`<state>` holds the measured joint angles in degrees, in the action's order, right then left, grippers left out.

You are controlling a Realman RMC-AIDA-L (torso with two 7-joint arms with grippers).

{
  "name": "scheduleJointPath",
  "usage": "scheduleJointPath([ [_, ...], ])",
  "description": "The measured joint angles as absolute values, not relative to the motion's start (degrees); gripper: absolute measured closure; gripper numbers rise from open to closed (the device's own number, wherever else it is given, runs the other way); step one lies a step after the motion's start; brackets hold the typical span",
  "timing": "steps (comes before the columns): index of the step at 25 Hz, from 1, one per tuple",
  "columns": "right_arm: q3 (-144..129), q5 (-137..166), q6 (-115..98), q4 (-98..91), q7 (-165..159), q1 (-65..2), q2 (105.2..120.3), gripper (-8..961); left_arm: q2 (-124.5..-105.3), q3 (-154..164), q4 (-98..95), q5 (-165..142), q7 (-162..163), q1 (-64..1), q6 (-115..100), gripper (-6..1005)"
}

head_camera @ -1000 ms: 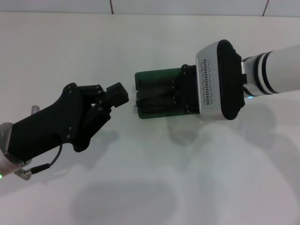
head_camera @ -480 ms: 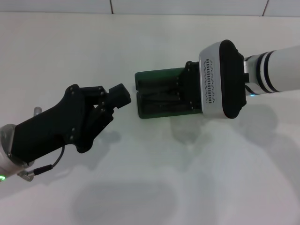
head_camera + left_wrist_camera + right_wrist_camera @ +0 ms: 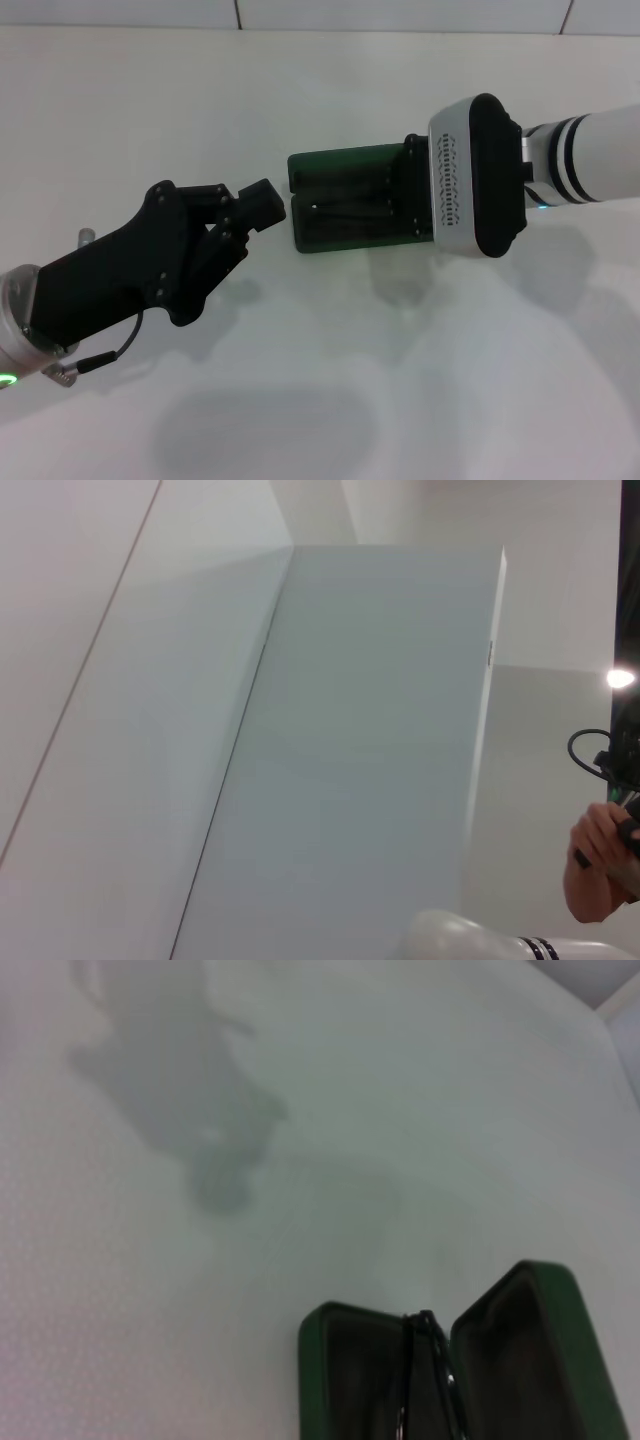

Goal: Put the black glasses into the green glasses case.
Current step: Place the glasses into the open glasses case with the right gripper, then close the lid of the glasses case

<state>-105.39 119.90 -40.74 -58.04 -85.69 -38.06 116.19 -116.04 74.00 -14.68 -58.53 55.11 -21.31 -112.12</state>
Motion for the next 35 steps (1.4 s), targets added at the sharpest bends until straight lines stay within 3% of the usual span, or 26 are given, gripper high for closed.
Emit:
scheduleJointPath([
  [10, -106.02, 120.01, -38.38, -58.43, -86.3, -37.11, 116.19, 895, -116.02, 74.0, -14.67, -58.53, 55.44, -21.37, -112.01, 965],
  [12, -106.02, 119.9, -38.01, -58.47, -86.35, -36.92, 116.19, 798, -116.01, 74.0, -14.67, -58.52, 55.5, -21.41, -112.01, 965],
  [18, -106.08, 118.19, -38.6, -60.95, -86.39, -34.85, 116.19, 683, -116.01, 74.0, -14.67, -58.49, 55.54, -21.42, -112.02, 965],
  [28, -105.16, 107.66, -41.64, -68.2, -86.55, -27.58, 116.16, 668, -115.89, 73.67, -15.05, -58.28, 55.51, -21.54, -112.04, 964],
  [35, -98.01, 89.61, -54.0, -67.62, -85.46, -21.26, 115.84, 657, -112.18, 68.72, -15.78, -57.96, 58.08, -24.35, -110.07, 964],
])
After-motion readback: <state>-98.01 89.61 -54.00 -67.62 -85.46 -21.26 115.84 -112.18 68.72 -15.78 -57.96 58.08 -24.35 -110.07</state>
